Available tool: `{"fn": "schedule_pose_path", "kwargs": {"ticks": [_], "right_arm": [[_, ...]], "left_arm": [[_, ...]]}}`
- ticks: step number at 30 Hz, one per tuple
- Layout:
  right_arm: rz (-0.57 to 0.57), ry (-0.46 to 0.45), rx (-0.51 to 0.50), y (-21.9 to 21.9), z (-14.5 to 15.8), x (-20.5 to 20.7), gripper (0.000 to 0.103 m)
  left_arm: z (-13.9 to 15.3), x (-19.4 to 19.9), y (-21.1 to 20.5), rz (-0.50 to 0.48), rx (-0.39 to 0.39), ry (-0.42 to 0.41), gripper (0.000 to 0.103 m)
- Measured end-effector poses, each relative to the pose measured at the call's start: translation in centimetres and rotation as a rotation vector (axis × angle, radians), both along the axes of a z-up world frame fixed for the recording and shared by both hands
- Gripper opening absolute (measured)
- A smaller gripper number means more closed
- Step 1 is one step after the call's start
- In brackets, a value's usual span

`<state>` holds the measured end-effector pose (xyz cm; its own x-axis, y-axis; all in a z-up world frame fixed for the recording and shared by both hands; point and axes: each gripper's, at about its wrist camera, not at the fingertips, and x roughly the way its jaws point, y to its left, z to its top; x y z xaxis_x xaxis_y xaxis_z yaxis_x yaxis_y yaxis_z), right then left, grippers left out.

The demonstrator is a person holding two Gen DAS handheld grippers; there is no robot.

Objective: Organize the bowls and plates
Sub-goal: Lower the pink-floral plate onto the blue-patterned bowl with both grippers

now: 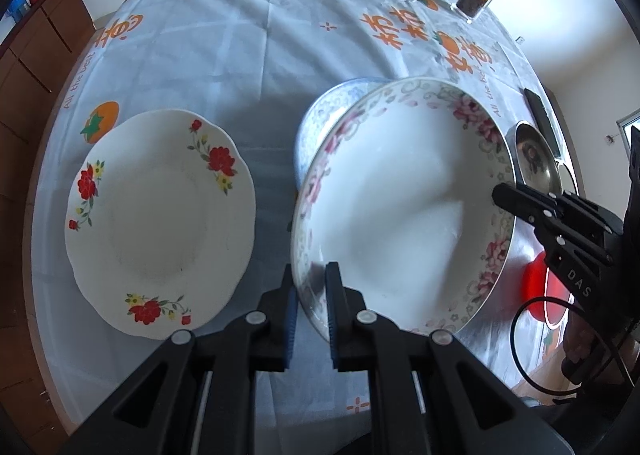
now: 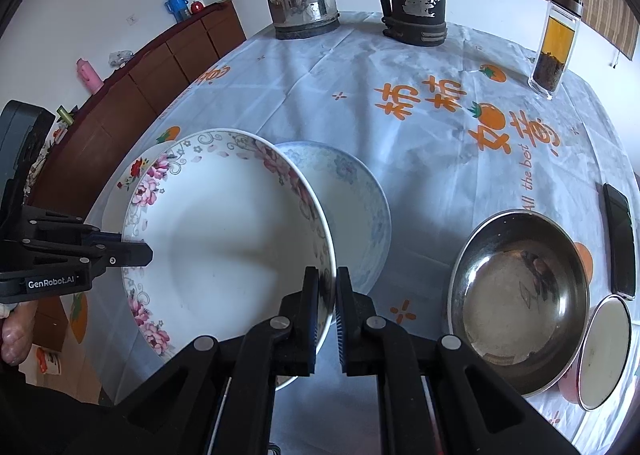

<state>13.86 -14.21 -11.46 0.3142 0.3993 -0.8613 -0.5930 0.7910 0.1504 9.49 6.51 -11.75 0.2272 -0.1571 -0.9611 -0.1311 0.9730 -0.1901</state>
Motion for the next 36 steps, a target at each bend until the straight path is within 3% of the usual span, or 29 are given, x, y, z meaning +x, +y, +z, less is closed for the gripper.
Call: {"fn": "schedule_pose_path", "kwargs": {"ticks": [36], "right_arm": [[-0.024, -0.007, -0.051, 0.6, 0.0, 3.3, 0.009]], "left_arm": [[-0.7, 3.7, 0.1, -0.009, -0.006, 0.013, 0.01]]}}
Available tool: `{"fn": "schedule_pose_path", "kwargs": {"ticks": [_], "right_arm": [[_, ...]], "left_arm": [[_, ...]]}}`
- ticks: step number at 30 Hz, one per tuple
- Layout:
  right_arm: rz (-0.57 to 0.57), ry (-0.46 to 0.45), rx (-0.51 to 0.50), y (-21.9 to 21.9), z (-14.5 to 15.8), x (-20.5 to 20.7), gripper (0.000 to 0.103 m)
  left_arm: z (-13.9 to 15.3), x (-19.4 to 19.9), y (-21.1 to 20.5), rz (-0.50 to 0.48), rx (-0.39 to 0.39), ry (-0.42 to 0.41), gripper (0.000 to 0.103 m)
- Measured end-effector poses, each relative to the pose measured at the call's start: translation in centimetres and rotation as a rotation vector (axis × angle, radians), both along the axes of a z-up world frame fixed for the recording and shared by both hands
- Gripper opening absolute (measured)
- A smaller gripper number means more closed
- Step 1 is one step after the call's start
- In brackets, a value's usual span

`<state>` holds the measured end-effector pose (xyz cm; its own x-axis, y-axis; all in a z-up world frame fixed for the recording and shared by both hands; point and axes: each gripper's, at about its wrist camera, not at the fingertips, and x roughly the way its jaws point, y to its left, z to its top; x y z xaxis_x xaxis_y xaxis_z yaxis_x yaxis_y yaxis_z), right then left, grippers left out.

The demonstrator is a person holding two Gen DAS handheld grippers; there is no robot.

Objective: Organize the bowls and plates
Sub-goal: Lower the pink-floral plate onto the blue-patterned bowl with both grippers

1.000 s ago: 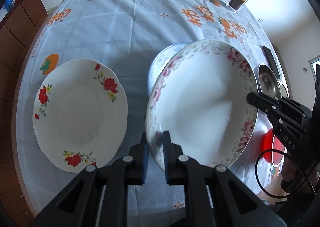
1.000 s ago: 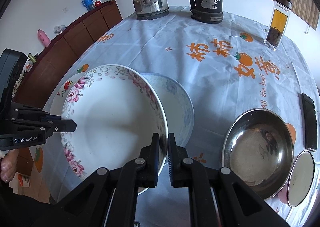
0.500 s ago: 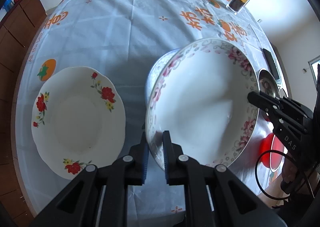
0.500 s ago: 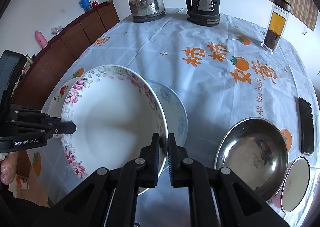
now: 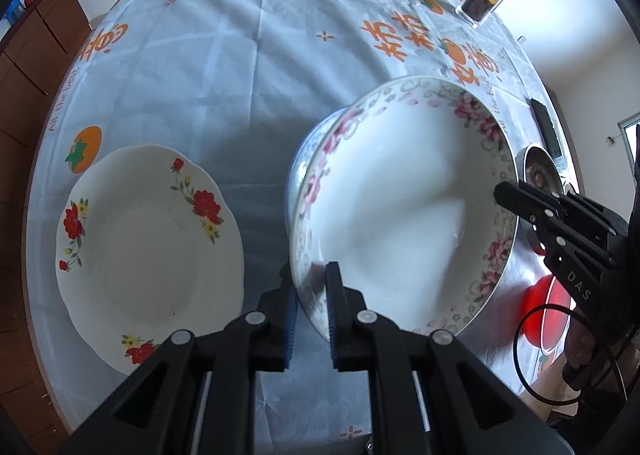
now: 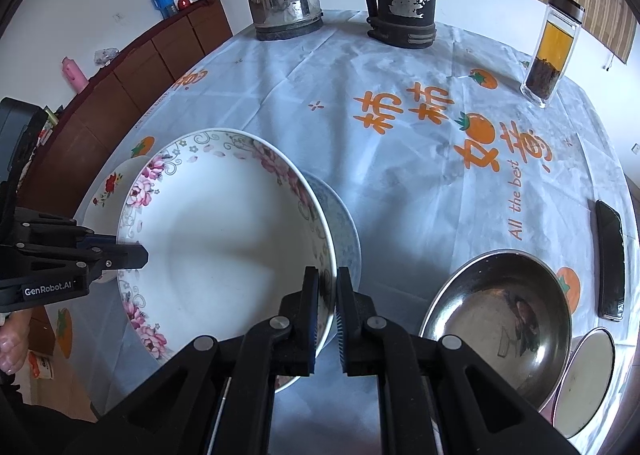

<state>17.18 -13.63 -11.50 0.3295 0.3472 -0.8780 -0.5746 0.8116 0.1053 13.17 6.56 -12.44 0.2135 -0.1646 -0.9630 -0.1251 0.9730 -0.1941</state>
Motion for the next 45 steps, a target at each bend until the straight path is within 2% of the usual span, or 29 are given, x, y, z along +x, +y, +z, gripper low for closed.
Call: {"fn": "schedule_pose_path", "kwargs": {"ticks": [45], "right_arm": [[-0.022, 0.034, -0.034, 0.1, -2.2, 1.5, 0.01]], "left_arm": [[-1.4, 1.7, -0.4, 0.001, 0.001, 0.015, 0.012]]}}
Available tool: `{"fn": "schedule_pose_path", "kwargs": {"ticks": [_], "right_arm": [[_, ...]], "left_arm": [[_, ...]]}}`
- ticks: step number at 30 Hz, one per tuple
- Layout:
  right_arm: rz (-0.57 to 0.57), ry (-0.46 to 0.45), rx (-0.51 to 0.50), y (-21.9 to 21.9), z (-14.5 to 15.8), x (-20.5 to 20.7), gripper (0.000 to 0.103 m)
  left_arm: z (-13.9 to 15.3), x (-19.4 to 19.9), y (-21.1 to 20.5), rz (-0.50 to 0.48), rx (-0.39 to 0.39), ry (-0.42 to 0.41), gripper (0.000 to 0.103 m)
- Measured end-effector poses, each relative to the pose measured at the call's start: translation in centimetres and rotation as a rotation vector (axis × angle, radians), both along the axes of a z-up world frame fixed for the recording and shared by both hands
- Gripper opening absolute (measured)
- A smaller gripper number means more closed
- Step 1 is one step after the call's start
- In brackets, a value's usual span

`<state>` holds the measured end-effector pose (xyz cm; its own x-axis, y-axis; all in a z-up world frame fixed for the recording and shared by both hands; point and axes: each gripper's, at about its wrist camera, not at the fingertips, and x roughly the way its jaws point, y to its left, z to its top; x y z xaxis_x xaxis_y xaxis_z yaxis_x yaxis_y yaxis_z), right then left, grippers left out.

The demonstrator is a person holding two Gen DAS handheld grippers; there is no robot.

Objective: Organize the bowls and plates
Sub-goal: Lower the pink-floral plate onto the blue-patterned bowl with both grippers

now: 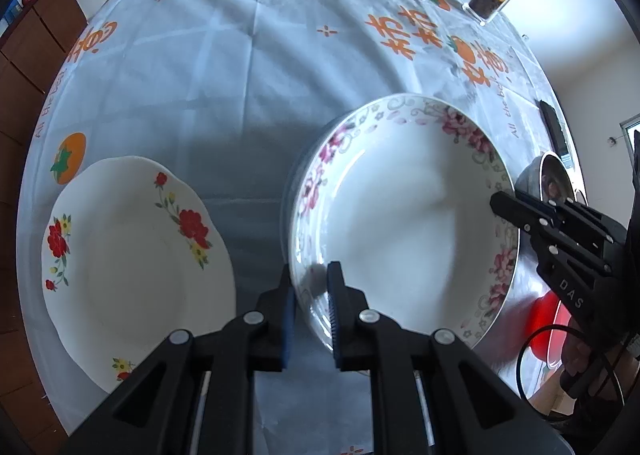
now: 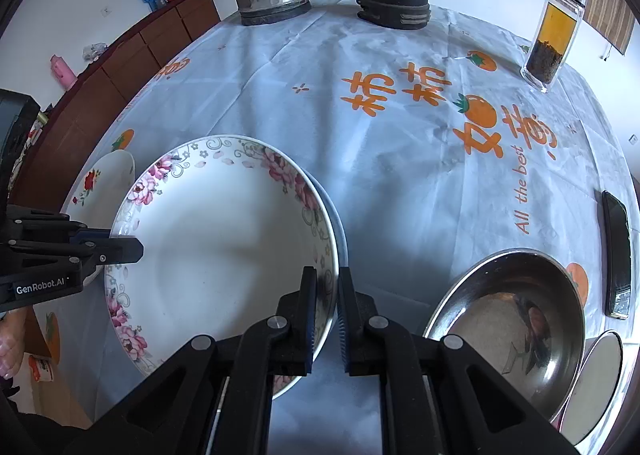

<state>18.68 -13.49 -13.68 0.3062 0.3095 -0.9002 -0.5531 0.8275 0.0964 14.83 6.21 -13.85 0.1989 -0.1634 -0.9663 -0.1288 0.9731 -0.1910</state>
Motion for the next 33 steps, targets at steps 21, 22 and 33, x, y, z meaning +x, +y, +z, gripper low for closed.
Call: {"fn": "schedule_pose_path", "kwargs": {"ticks": [21, 22, 33], "right_arm": [[-0.004, -0.016, -0.032, 0.1, -0.15, 0.4, 0.011], [-0.003, -0.018, -0.035, 0.13, -0.2, 0.38, 0.011], [-0.001, -0.024, -0.048, 0.33, -0.46, 0.37, 0.012]], "left_arm": [[-0.16, 0.01, -0.52, -0.005, -0.005, 0.001, 0.012], [-0.15, 0.0, -0.55, -0.005, -0.002, -0.001, 0.012], [-0.25, 0.12, -0.72, -0.008, 0.016, -0.024, 0.012]]}}
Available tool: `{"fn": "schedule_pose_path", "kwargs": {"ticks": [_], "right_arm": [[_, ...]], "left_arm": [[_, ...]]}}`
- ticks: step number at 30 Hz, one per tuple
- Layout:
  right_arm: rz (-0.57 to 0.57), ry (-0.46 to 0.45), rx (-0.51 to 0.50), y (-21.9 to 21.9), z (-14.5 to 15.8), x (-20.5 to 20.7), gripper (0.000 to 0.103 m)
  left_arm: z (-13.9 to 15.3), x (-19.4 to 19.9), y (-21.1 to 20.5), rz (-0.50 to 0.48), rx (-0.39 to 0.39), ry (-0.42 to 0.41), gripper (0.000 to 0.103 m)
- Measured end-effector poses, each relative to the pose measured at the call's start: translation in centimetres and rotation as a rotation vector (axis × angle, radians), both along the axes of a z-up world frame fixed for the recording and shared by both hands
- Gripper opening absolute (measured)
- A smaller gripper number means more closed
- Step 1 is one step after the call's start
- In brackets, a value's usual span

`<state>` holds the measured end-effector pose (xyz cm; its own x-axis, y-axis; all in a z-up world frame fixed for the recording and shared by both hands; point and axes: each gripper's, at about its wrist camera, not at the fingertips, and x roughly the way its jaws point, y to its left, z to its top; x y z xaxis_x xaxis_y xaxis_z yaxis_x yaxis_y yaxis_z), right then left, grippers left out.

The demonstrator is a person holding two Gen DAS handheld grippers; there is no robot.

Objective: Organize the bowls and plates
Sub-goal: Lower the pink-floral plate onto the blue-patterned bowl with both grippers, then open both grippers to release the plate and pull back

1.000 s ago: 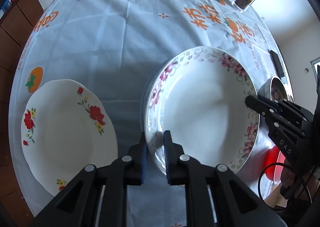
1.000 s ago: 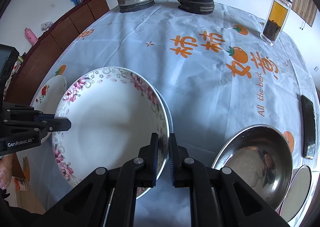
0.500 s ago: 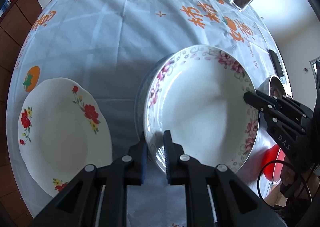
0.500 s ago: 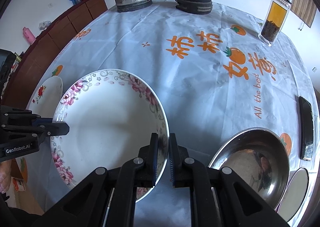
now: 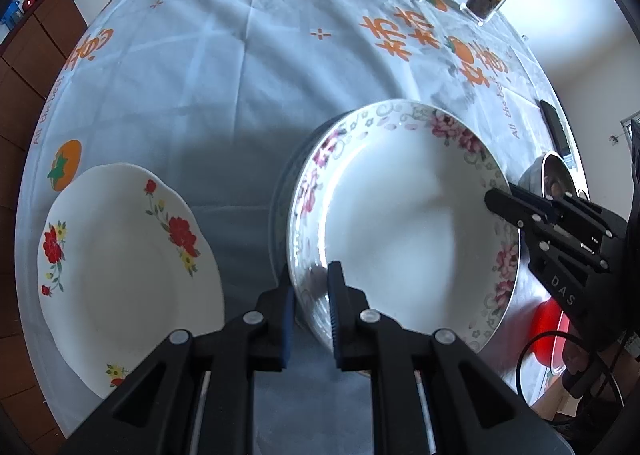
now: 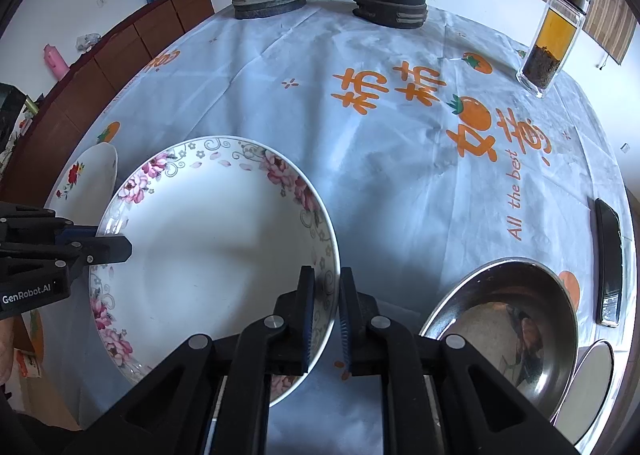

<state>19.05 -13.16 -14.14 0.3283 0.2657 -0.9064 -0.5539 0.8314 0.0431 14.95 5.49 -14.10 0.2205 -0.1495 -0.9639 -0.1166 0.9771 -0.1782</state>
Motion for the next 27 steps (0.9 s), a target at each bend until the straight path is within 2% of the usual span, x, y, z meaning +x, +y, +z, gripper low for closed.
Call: {"fn": "schedule_pose_path", "kwargs": {"ticks": [22, 27], "right_arm": [[-0.012, -0.02, 0.011, -0.13, -0.32, 0.07, 0.012], [-0.007, -0.012, 0.013, -0.19, -0.44, 0.06, 0.012]], "left_arm": [[-0.3, 0.0, 0.84, 0.015, -0.053, -0.039, 0.011], [0.05, -0.32, 0.43, 0.005, -0.017, -0.047, 0.012]]}}
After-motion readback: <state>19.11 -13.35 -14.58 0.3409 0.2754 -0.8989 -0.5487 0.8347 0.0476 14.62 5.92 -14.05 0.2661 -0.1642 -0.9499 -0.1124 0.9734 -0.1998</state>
